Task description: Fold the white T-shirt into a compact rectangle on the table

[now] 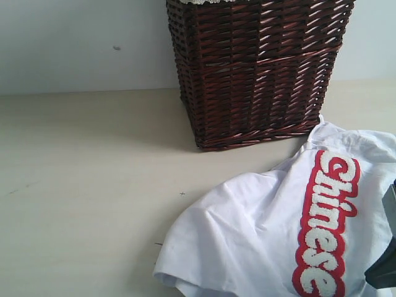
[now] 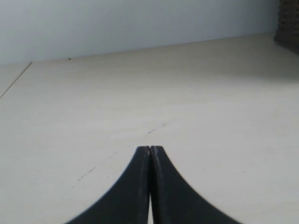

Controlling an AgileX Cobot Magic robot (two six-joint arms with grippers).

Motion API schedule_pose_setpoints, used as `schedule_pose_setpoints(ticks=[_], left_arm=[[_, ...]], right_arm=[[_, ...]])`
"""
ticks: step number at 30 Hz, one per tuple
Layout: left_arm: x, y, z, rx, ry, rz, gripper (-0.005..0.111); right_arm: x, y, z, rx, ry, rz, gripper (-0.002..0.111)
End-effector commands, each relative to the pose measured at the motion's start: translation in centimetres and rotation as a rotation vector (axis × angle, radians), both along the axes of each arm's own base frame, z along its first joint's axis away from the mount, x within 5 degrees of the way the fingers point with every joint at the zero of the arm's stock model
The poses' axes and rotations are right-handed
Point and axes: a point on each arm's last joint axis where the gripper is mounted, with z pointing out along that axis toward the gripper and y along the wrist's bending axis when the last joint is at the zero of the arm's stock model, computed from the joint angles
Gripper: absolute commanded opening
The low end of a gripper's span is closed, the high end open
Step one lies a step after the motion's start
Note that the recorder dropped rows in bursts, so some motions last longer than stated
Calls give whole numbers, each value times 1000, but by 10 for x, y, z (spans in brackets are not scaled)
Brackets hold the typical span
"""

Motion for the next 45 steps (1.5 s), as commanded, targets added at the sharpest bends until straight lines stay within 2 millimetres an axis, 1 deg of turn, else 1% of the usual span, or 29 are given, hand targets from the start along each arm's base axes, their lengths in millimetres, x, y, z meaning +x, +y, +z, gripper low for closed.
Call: schedule_pose_setpoints(ticks=[1,3,4,6,7,8,9,10,12,14,15,20,23,25,26,27,30,31,33,34,36,37,38,39,40,41,42,43,45], left_arm=[[0,0,1,-1,-12,-4,0],[0,0,1,-1,-12,-4,0],[0,0,1,-1,-12,-4,0],[0,0,1,-1,-12,-4,0],[0,0,1,-1,-12,-4,0],[0,0,1,-1,-12,-4,0],[0,0,1,-1,-12,-4,0],[0,0,1,-1,-12,-4,0],[0,0,1,-1,-12,-4,0],[0,0,1,-1,-12,-4,0],[0,0,1,-1,-12,-4,0],[0,0,1,-1,-12,-4,0],[0,0,1,-1,-12,-4,0],[0,0,1,-1,-12,-4,0],[0,0,1,-1,-12,-4,0],[0,0,1,-1,-12,-4,0],[0,0,1,-1,-12,-4,0],[0,0,1,-1,-12,-4,0],[0,0,1,-1,-12,-4,0],[0,0,1,-1,-12,-4,0],[0,0,1,-1,-12,-4,0],[0,0,1,-1,-12,-4,0],[0,0,1,-1,-12,-4,0],[0,0,1,-1,-12,-4,0],[0,0,1,-1,-12,-4,0],[0,0,1,-1,-12,-4,0],[0,0,1,-1,-12,-4,0],[0,0,1,-1,-12,-4,0],[0,0,1,-1,-12,-4,0]], right_arm=[[0,5,12,79,7,57,1],[-7,0,9,27,37,149,8],[-13,-3,8,-8,64,224,17],[-23,-11,10,-76,114,363,39],[-25,-13,11,-106,112,393,52],[-25,-15,11,-140,90,401,62],[-22,-17,12,-171,54,390,66],[-19,-18,10,-206,15,371,65],[-13,-17,8,-249,-42,360,60],[-9,-11,4,-254,-50,384,53],[-8,-7,2,-244,-47,391,51],[2,19,-9,-209,-67,395,51],[5,26,-13,-239,-95,437,50],[6,29,-14,-244,-99,449,46],[6,30,-15,-243,-97,456,41],[6,31,-16,-242,-94,464,34],[4,34,-15,-222,-76,469,5],[4,34,-15,-219,-72,465,0],[4,34,-14,-220,-71,454,0],[4,34,-12,-219,-73,452,0],[2,38,-2,-181,-80,434,0],[1,42,11,-128,-89,421,0],[1,44,18,-103,-98,413,0],[4,51,33,-36,-129,376,0],[7,53,39,-9,-149,352,0],[15,58,48,43,-199,281,0],[22,61,53,74,-231,219,0],[29,62,55,86,-257,163,0],[42,59,51,58,-304,50,0]])
